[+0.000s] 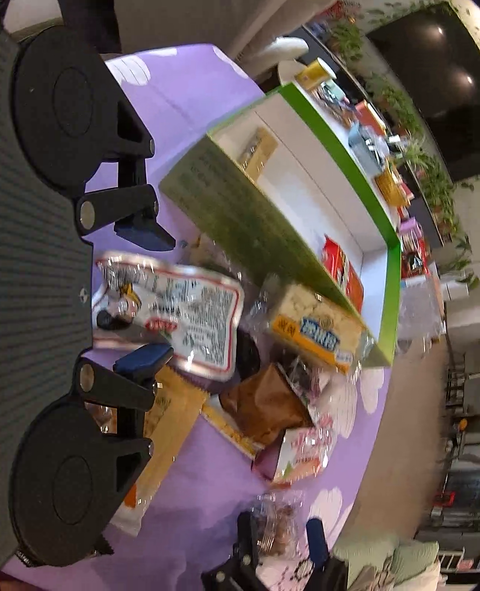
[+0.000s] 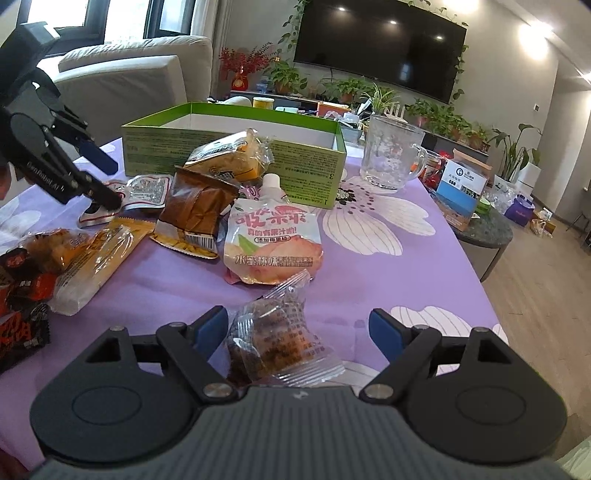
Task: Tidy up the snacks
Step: 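Lift the white pouch with the left tool toward the green box, then drop the clear pastry bag into the box with the right tool while the left tool holds the pouch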
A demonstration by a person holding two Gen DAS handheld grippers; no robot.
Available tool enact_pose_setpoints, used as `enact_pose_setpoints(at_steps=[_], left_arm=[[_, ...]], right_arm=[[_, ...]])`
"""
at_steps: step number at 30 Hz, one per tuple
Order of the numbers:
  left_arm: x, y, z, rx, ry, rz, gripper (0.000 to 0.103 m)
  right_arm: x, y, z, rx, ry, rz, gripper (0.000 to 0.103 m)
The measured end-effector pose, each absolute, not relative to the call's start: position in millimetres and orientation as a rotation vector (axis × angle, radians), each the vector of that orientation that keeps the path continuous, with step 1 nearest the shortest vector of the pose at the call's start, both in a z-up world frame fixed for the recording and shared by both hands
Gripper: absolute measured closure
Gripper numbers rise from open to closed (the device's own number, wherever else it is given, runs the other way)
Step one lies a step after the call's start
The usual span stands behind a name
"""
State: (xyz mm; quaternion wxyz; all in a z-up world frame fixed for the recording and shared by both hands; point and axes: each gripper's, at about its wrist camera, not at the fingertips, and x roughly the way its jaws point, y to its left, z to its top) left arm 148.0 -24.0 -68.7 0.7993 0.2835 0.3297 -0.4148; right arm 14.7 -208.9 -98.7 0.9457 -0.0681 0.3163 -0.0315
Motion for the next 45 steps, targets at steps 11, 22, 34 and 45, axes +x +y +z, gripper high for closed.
enact_pose_setpoints(at_steps=[11,22,34,45], left_arm=[[163,-26,-80,0.524,0.765,-0.871,0.041],[148,-8,-79,0.337,0.743,-0.762,0.048],[126,9,-43,0.163,0.641,-0.729,0.048],[134,-4,-16,0.088,0.577,-0.684,0.048]], right_arm=[[17,-207,-97,-0.148,0.649,-0.061,0.055],[15,-199,-99,-0.184,0.662,-0.053,0.055],[12,-209,-94,-0.089,0.673,-0.035,0.056],[30,-211,-44,-0.021,0.482,0.009,0.056]])
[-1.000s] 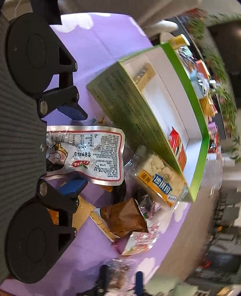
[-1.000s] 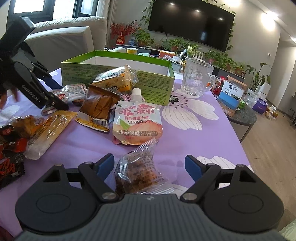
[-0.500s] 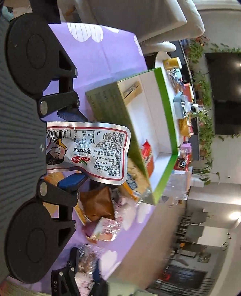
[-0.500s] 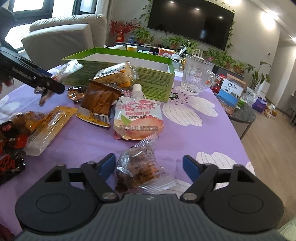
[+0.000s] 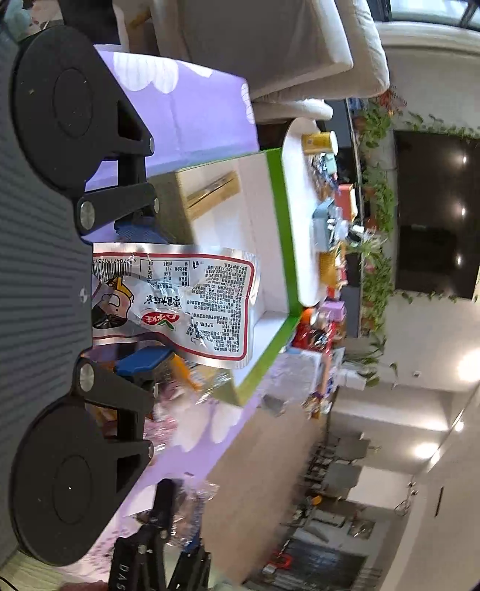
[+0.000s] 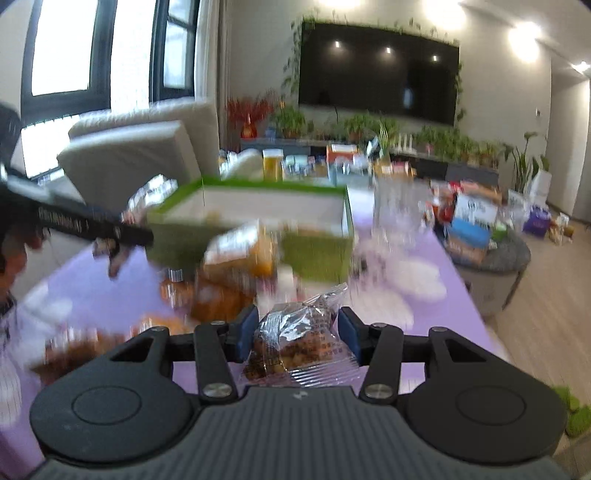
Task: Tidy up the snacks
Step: 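Drop the clear pastry bag into the box with the right tool while the left tool holds the pouch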
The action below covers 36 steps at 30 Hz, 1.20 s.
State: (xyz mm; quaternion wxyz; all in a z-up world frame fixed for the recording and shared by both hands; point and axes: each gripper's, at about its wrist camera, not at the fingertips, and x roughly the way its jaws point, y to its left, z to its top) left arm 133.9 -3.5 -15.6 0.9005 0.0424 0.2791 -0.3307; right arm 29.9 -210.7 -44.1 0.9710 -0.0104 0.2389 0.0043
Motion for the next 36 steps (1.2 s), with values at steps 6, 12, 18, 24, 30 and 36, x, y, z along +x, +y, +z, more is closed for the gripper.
enact_pose_setpoints(at_steps=[6,12,18,24,30,36], left_arm=[[158,-14,-3,0.040,0.543,-0.621,0.048],[193,-29,2,0.018,0.529,-0.588,0.048],[227,-44,-10,0.036,0.548,-0.545,0.048],[255,-50,-32,0.047,0.611,-0.501,0.048],[266,-57,-50,0.080,0.658,-0.486,0.048],[255,-70,-61,0.220,0.638,-0.461,0.048]], right_arm=[[80,-212,-17,0.006,0.381,0.039,0.056],[135,-219,-4,0.062,0.362,0.060,0.056],[174,-226,-12,0.092,0.405,0.051,0.056],[206,-233,-33,0.117,0.478,0.033,0.056],[216,-236,-55,0.154,0.540,0.017,0.056],[209,-236,-62,0.166,0.572,0.018,0.056]])
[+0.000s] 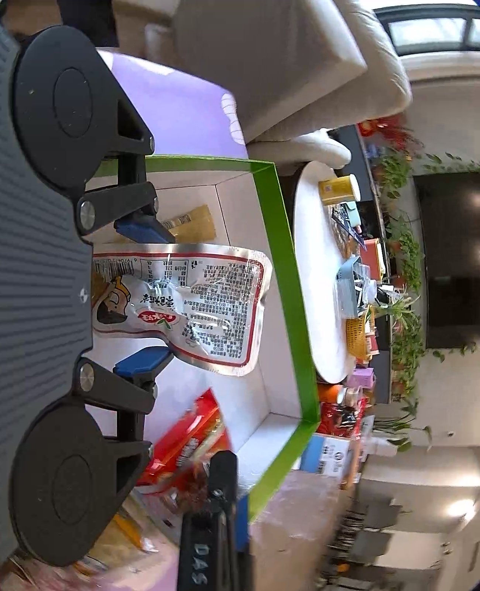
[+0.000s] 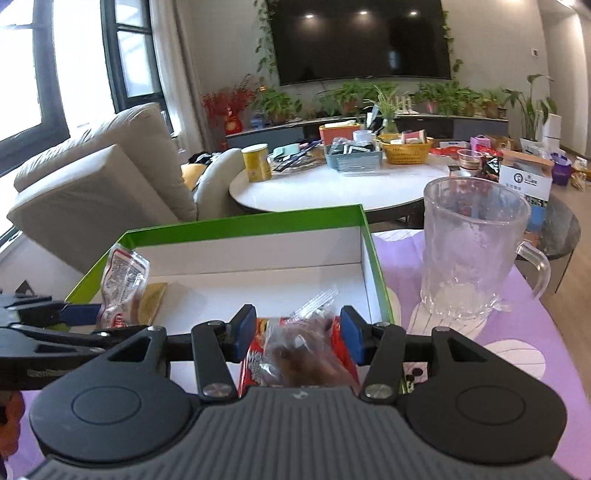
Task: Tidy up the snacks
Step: 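Drop the clear pastry bag into the box with the right tool while the left tool holds the pouch, then open the left tool to drop the white pouch into the box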
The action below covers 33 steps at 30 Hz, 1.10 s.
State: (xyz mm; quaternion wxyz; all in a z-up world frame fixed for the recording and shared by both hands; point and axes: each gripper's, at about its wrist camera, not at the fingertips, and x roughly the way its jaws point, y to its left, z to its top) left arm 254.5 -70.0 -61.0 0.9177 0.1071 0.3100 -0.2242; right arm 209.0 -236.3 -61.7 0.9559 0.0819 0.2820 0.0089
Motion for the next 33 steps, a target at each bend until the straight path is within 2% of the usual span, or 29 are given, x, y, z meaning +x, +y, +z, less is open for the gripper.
enact_pose_setpoints(at_steps=[6,19,33], left_arm=[[250,-60,-58,0.166,0.668,-0.461,0.048],[211,-43,-40,0.183,0.598,-0.410,0.048],[113,1,-32,0.197,0.623,-0.555,0.048]], right_arm=[[193,-230,-58,0.132,0.592,0.040,0.055],[141,-229,-41,0.071,0.528,-0.008,0.055],[76,-228,-41,0.094,0.523,-0.029,0.055]])
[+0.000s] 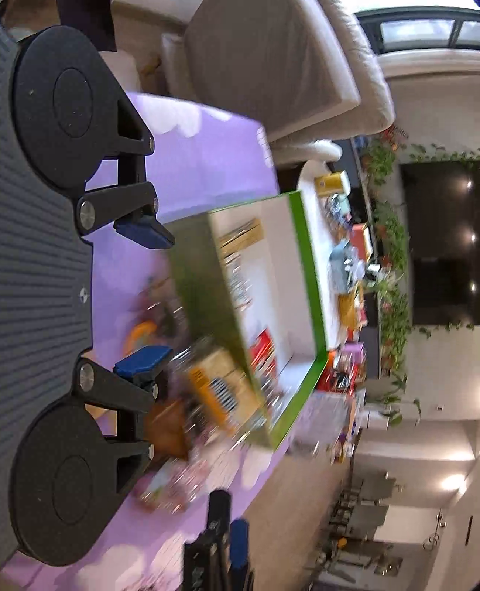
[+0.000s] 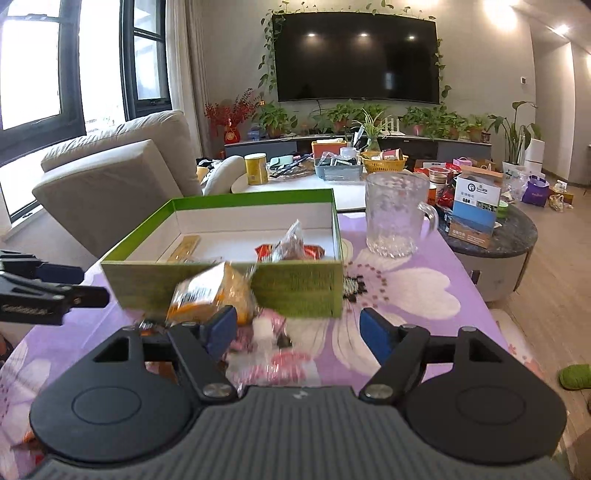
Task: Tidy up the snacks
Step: 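Open the left tool to drop the white pouch into the box, then reach the left tool down and grasp the orange-wrapped snack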
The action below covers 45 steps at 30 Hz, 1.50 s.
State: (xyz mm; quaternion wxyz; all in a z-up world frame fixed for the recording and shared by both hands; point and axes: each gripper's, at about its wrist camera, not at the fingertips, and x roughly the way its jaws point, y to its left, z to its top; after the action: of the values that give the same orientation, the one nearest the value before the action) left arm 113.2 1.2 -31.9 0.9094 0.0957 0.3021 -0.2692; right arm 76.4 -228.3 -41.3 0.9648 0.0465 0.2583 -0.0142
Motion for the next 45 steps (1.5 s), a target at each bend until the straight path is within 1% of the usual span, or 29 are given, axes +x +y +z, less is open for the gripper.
enact_pose_setpoints(at_steps=[3,7,11,19,24,28,30,31,33,37,41,45], left_arm=[[98,12,-38,0.195,0.678,-0.618,0.048],[86,23,-48,0.225,0.694,-0.563,0.048],[77,41,-52,0.168,0.728,-0.520,0.048],[51,66,-52,0.169,0.732,-0.472,0.048],[19,65,-43,0.152,0.747,-0.657,0.048],[-2,48,-46,0.183,0.776,-0.810,0.048],[-3,38,-54,0.218,0.789,-0.813,0.050],[-2,34,-57,0.226,0.796,-0.803,0.055],[5,29,-62,0.217,0.813,-0.797,0.057],[16,24,-70,0.236,0.814,-0.730,0.057],[28,26,-73,0.180,0.825,-0.752,0.057],[36,18,-78,0.122,0.837,-0.767,0.060]], right_arm=[[67,-226,-42,0.089,0.529,-0.027,0.055],[54,-223,-43,0.101,0.531,-0.003,0.055],[42,-211,-43,0.061,0.524,0.035,0.055],[24,-186,-58,-0.027,0.554,0.119,0.055],[18,-173,-67,-0.094,0.564,0.119,0.055],[17,-176,-69,-0.074,0.572,0.110,0.055],[17,-179,-70,-0.058,0.574,0.103,0.055],[16,-179,-70,-0.050,0.574,0.101,0.055],[14,-180,-70,-0.043,0.572,0.096,0.055],[11,-181,-69,-0.051,0.572,0.090,0.055],[11,-184,-71,-0.045,0.576,0.081,0.055],[13,-184,-72,-0.031,0.583,0.077,0.055]])
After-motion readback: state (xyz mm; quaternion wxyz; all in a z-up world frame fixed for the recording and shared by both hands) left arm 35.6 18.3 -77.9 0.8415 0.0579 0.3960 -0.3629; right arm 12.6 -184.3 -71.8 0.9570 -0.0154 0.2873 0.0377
